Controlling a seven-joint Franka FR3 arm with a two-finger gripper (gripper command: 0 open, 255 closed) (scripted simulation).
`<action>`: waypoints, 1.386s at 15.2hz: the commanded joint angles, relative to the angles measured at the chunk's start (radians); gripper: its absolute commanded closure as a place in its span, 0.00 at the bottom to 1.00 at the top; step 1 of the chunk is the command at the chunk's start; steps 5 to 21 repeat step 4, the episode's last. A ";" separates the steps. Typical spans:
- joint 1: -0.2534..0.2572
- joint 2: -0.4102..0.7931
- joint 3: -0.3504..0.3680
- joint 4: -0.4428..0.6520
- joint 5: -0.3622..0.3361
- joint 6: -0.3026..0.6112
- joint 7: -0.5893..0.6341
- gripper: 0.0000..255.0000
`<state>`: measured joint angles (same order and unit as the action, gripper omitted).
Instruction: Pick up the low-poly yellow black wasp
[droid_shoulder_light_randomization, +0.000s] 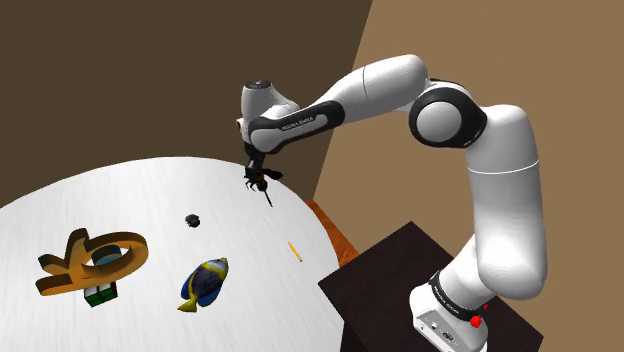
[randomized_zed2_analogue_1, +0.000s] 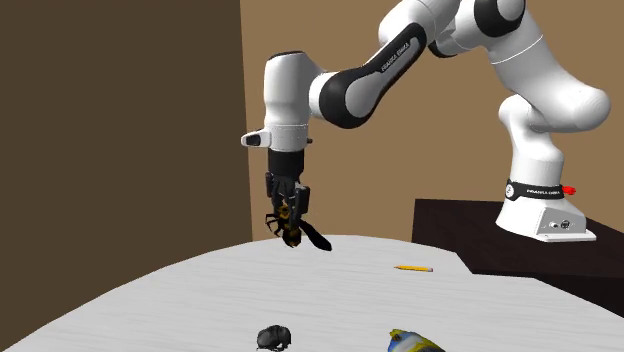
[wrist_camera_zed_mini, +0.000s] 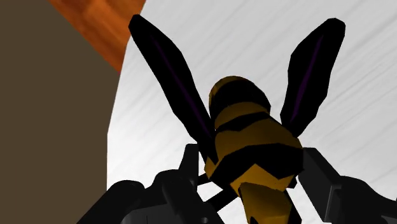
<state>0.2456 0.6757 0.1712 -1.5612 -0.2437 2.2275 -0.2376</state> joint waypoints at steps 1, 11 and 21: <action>-0.001 -0.015 0.003 0.005 0.004 -0.020 -0.003 1.00; -0.002 -0.023 0.004 0.007 0.006 -0.030 -0.005 1.00; -0.002 -0.023 0.004 0.007 0.006 -0.030 -0.005 1.00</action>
